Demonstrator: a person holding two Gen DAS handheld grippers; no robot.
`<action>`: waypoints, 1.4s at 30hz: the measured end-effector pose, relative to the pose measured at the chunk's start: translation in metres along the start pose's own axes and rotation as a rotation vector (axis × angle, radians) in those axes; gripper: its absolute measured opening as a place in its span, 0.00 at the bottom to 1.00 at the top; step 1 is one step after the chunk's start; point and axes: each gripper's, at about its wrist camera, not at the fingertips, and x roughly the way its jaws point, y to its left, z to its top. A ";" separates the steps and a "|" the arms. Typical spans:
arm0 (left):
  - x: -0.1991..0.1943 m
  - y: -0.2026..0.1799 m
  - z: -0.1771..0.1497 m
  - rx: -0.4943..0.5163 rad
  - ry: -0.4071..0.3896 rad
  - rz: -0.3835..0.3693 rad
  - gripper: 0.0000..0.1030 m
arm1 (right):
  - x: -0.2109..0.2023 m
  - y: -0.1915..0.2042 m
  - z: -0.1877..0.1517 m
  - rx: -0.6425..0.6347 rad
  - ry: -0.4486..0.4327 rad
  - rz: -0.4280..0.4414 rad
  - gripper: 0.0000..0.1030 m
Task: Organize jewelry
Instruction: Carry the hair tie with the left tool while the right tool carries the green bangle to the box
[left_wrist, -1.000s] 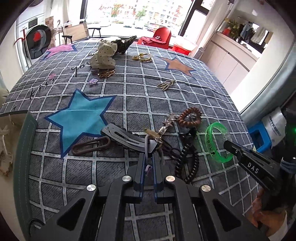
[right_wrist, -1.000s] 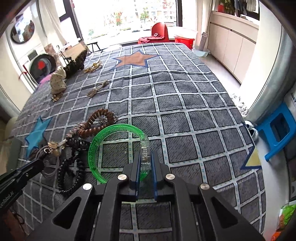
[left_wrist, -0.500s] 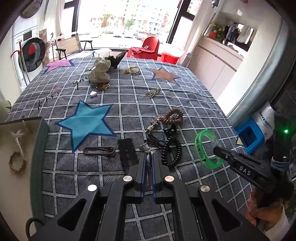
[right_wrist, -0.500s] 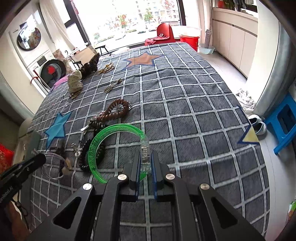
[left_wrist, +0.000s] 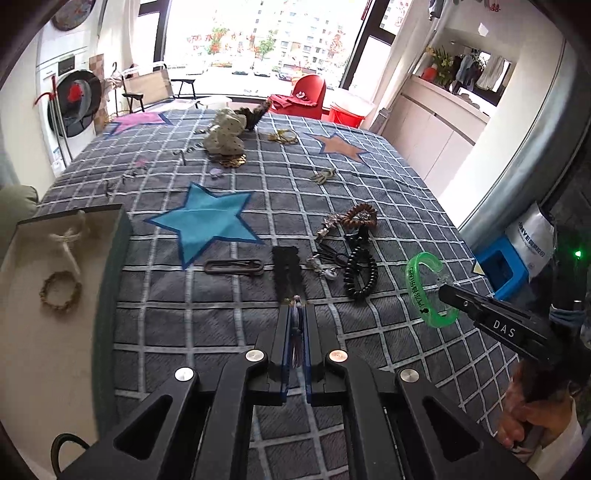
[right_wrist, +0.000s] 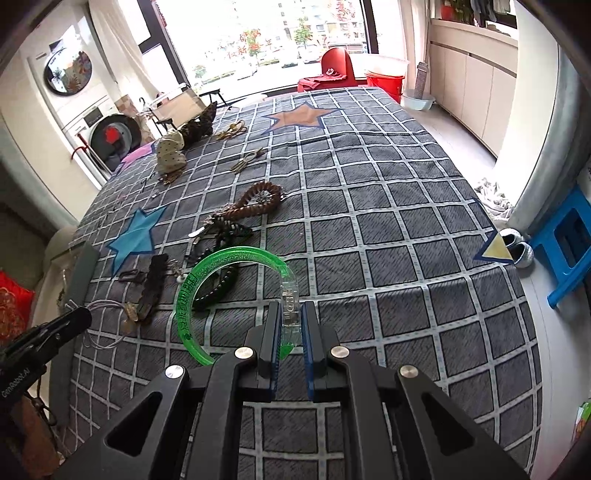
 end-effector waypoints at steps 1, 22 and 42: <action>-0.004 0.002 -0.001 -0.002 -0.004 0.000 0.07 | -0.002 0.002 0.000 0.000 -0.002 0.003 0.11; -0.068 0.041 -0.012 -0.063 -0.118 0.009 0.07 | -0.030 0.065 -0.007 -0.089 -0.027 0.075 0.11; -0.117 0.136 -0.023 -0.216 -0.224 0.132 0.07 | -0.024 0.186 0.004 -0.285 -0.010 0.198 0.11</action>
